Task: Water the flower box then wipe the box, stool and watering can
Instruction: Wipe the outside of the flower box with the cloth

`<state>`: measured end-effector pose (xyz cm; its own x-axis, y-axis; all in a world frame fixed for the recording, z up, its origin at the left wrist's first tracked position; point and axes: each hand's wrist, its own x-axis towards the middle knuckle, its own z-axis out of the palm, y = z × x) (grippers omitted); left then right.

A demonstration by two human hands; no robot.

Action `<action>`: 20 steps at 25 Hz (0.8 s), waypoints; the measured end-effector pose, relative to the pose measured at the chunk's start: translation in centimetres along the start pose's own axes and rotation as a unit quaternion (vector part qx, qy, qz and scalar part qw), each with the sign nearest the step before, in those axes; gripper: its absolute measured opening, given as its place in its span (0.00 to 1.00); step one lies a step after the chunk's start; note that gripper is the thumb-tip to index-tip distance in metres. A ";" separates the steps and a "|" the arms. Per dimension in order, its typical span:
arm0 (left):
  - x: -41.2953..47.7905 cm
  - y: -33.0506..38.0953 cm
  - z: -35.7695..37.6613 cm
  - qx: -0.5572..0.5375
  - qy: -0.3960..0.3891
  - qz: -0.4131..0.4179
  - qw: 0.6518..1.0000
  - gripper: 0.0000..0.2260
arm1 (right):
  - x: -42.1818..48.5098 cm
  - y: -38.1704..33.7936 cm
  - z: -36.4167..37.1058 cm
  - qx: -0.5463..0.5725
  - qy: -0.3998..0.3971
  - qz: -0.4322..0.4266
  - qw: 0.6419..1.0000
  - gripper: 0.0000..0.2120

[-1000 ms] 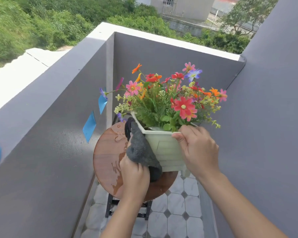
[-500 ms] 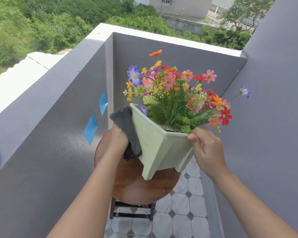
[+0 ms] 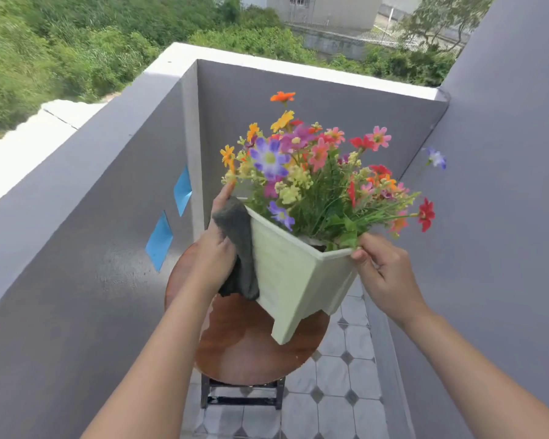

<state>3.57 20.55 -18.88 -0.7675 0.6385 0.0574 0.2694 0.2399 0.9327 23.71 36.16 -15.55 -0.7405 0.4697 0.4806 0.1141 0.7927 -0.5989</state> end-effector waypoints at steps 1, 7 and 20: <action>-0.6 1.5 -0.2 -0.028 -0.002 0.035 0.999 0.20 | 0.0 0.2 0.1 0.009 0.006 0.012 1.000 0.12; -1.5 2.8 -0.9 0.013 0.020 0.117 0.993 0.13 | -1.5 0.3 1.0 0.115 0.085 0.119 0.983 0.10; -3.7 5.3 -0.1 0.056 0.096 0.128 0.986 0.15 | -4.2 -6.1 5.4 0.362 0.111 0.309 0.872 0.46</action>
<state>7.75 19.42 -14.12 -0.7583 0.5417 0.3626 0.5231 0.1737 0.8344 22.54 27.26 -17.35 -0.5301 0.8478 -0.0129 -0.0621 -0.0540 -0.9966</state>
